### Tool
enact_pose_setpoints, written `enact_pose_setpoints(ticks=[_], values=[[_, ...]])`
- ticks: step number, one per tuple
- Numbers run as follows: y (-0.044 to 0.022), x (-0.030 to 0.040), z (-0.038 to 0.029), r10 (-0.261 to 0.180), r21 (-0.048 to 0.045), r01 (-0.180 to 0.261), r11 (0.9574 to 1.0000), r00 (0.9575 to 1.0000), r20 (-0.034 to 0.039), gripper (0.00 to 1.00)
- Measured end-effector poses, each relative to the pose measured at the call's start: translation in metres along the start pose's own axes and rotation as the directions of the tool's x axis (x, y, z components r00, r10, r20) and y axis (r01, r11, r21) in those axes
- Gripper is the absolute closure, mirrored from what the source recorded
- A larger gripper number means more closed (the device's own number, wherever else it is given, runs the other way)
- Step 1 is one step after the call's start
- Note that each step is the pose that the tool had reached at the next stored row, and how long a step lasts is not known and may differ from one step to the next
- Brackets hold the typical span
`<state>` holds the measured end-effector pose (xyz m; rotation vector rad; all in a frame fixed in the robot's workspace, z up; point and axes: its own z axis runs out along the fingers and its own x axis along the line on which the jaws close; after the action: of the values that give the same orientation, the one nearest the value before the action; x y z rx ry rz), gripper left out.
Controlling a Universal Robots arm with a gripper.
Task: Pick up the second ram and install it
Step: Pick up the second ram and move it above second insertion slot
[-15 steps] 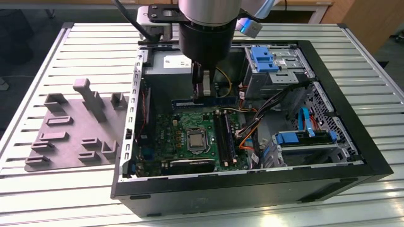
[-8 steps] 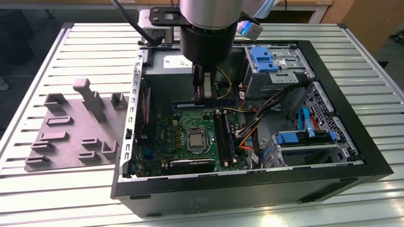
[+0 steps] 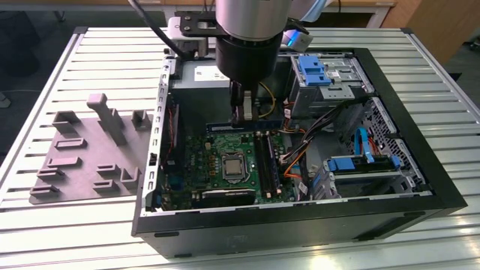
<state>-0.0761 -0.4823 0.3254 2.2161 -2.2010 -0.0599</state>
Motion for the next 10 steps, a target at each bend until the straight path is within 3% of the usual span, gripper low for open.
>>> enact_pose_setpoints(ticks=[10], values=[[-0.0022, 0.0023, 0.0057, 0.0, 0.0, 0.0, 1.0, 1.0, 0.0, 0.88]])
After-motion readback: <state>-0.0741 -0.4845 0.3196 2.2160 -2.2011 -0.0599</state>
